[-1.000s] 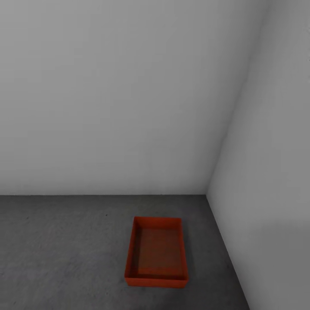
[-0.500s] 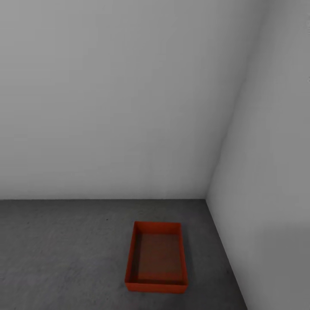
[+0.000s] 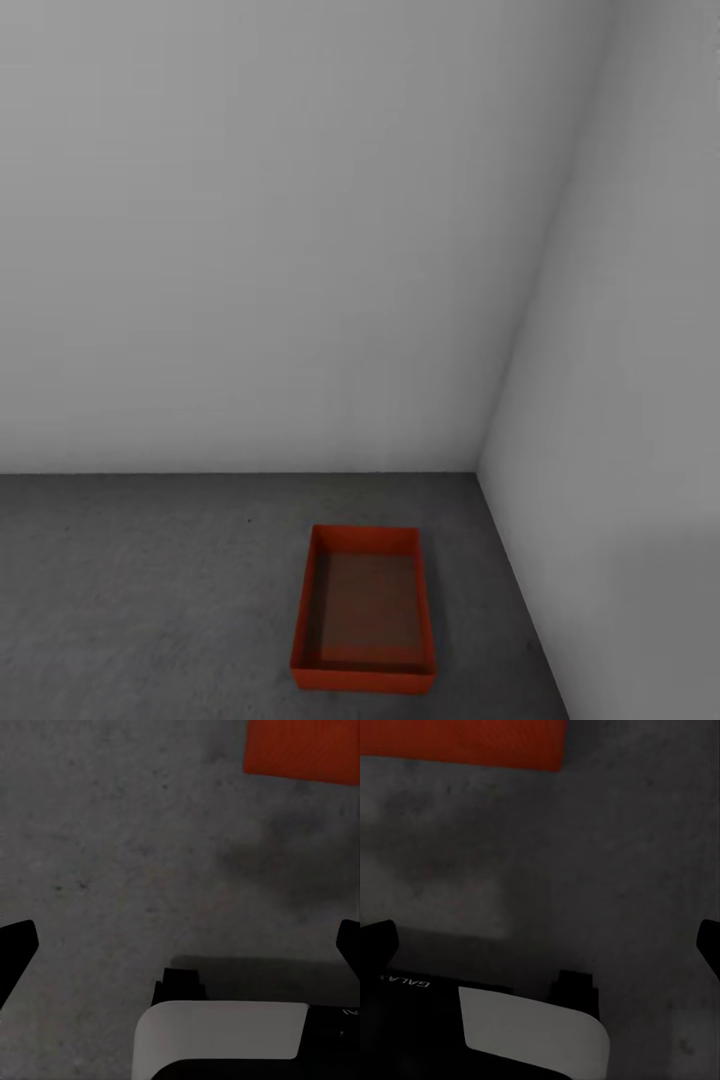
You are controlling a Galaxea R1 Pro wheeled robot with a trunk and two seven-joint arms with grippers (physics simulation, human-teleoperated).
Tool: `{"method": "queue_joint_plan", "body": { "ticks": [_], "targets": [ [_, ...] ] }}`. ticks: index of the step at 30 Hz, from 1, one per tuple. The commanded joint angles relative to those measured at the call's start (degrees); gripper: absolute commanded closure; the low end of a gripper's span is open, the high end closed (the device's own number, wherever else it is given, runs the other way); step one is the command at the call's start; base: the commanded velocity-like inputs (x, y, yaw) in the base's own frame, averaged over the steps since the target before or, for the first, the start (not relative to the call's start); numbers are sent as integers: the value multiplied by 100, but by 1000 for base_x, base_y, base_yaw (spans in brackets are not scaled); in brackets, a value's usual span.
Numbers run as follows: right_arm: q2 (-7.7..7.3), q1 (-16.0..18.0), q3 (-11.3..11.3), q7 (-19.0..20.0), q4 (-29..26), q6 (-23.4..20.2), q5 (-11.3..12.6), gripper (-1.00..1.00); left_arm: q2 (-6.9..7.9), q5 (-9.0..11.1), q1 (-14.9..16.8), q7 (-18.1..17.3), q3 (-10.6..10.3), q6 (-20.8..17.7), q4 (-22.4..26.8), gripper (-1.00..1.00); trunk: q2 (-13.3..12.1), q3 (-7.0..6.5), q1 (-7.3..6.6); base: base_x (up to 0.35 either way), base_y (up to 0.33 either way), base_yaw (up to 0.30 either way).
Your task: Move the two storage containers from the living room to the garage. In the garage, place one container on the floor and stack the other container on top of it (either order is fine).
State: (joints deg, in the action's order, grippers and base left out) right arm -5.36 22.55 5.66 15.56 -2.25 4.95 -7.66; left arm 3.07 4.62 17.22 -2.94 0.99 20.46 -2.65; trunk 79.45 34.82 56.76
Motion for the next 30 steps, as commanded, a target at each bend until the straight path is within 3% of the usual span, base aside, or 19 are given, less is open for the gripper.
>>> {"method": "queue_joint_plan", "body": {
  "ticks": [1,30],
  "targets": [
    [-1,4,49,18,5,22,-60,-100,1,48,10,-31,6,37,-25,-100,-39,-23,-23,0,0,0],
    [-1,4,48,18,14,118,-61,-100,-8,48,10,-31,6,37,-25,-100,-1202,-815,-660,0,0,20]
  ]
}}
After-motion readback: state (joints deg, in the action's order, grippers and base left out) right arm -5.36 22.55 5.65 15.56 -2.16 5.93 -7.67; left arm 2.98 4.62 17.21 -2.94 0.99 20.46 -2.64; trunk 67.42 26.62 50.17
